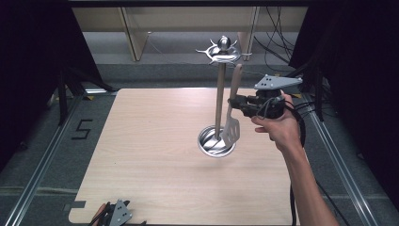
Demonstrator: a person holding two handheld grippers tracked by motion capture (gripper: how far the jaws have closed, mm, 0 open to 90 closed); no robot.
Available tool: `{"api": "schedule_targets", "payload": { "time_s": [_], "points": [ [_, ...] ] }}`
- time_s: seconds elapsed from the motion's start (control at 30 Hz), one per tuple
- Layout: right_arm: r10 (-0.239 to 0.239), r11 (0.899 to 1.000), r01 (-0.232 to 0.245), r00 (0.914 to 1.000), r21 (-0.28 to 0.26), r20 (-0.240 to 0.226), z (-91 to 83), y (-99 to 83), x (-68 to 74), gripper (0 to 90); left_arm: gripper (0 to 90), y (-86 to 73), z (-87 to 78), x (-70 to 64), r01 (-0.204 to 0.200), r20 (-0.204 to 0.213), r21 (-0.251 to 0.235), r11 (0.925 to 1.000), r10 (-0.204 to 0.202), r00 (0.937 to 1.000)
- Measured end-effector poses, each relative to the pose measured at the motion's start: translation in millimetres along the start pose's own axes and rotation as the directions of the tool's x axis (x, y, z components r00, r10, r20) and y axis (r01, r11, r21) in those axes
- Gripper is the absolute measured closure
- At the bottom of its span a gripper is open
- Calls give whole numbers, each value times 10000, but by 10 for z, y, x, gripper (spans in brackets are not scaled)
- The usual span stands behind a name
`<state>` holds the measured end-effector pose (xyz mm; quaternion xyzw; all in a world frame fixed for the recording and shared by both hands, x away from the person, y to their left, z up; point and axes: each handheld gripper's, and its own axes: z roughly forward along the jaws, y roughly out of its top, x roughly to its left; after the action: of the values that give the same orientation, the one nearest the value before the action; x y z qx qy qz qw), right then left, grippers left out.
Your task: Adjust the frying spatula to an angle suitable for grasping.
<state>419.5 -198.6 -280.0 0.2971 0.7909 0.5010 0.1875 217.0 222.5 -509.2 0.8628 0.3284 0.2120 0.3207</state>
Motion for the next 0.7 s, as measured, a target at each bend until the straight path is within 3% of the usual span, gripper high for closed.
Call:
{"api": "schedule_targets", "payload": {
  "time_s": [0.07, 0.1, 0.17, 0.2, 0.27, 0.33, 0.37, 0.4, 0.43, 0.7],
  "points": [
    [-38, 10000, 39, 10000, -41, 25, -7, 1, -2, 747, 152, 10, -11, 26, -396, -13, 131, 9991, 396, 9992],
    [137, 9999, -137, 9999, -47, -25, -6, -1, 6, 744, 151, 4, -4, 18, -237, -10, 58, 9997, 237, 9997],
    [54, 9999, -55, 9998, -108, -167, -7, -1, -7, 723, 152, -1, 3, 2, 4, 33, -24, 10000, -4, 10000],
    [-28, 10000, 28, 10000, -93, -60, -15, 3, -4, 707, 151, 7, -10, 22, -334, -52, 166, 9993, 335, 9994],
    [-5, 9996, 6, 10000, -275, 42, -18, -3, 4, 696, 151, 11, -14, 33, -563, 64, 227, 9982, 562, 9984],
    [-26, 9999, 26, 10000, -109, -25, -40, -4, 6, 678, 152, 10, -12, 31, -518, 39, 194, 9985, 517, 9987],
    [-93, 9995, 98, 9998, -288, 170, -40, -8, 7, 667, 151, 10, -13, 34, -554, 51, 226, 9982, 553, 9985],
    [-61, 9998, 62, 10000, -204, 29, -52, -4, 2, 647, 151, 4, -6, 15, -260, 3, 190, 9995, 260, 9997],
    [-94, 9998, 95, 9999, -199, 51, -64, -2, 1, 634, 151, 10, -9, 30, -514, 24, 211, 9985, 514, 9987],
    [-41, 9992, 49, 9998, -408, 197, -146, -49, 25, 543, 152, 8, -7, 30, -509, 30, 225, 9985, 508, 9987]
  ]
}}
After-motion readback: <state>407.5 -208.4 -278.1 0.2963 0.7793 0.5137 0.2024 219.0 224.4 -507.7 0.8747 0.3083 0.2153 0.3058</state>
